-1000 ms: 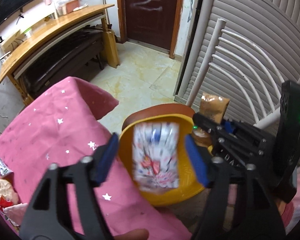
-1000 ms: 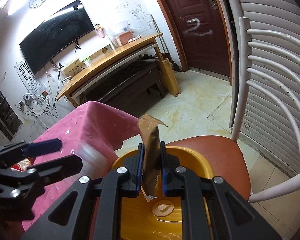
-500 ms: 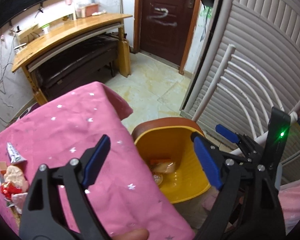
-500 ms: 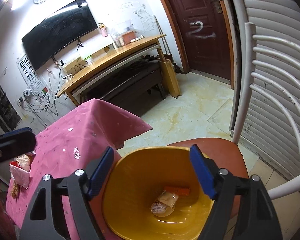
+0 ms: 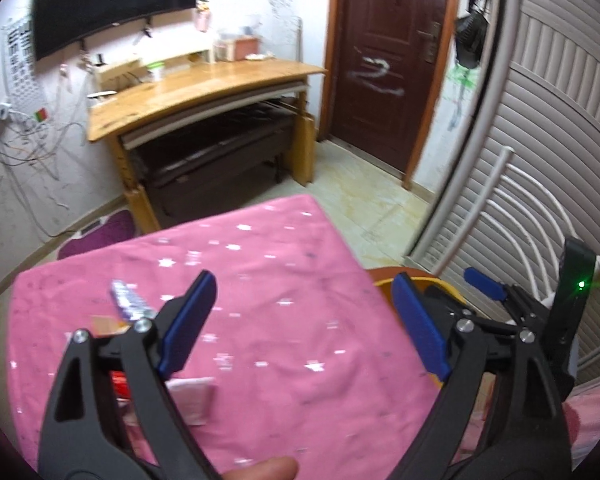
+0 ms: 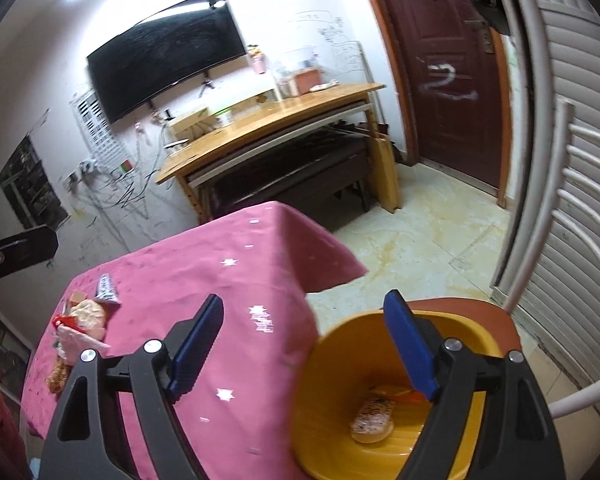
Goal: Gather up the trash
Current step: 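Grasp the green packet with the left tool while the right tool grasps the white tissue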
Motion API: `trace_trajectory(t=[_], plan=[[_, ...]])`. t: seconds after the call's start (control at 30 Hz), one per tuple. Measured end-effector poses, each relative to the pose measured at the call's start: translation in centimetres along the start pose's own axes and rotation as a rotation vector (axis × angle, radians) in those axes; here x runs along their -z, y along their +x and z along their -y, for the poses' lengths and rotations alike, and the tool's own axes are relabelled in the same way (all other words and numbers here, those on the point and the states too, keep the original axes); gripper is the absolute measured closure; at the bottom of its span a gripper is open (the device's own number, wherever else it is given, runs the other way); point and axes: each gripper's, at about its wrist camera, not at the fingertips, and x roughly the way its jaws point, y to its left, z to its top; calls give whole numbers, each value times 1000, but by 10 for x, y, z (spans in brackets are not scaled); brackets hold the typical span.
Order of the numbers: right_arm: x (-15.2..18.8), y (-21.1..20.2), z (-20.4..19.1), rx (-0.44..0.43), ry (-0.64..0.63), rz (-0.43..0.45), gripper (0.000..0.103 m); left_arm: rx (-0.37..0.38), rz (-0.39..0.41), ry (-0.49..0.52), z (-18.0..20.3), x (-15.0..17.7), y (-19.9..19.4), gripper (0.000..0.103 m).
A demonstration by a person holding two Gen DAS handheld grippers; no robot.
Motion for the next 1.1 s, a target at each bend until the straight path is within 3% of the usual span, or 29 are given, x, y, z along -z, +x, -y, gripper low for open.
trace_trajectory(t=[0.33,0.6,0.83,1.0,1.1], plan=[[1,13,-88,-138,-123,-35,25,-141,35,-53,-92,18,-35,18],[14,29,-160,-269,-234,-97,19,-227,-4,-150,-173,44,-47,18],[29,44,-212,-347,-343,-174,16,-207,-97,-235,-212,75,-24,18],[41,53,-234,-365,-411,-221,15,-178,-146,-254,-218,98,-3,18],[46,59,-243,-362,-432,-243,15,-140,-178,-272,-217,107,9,24]])
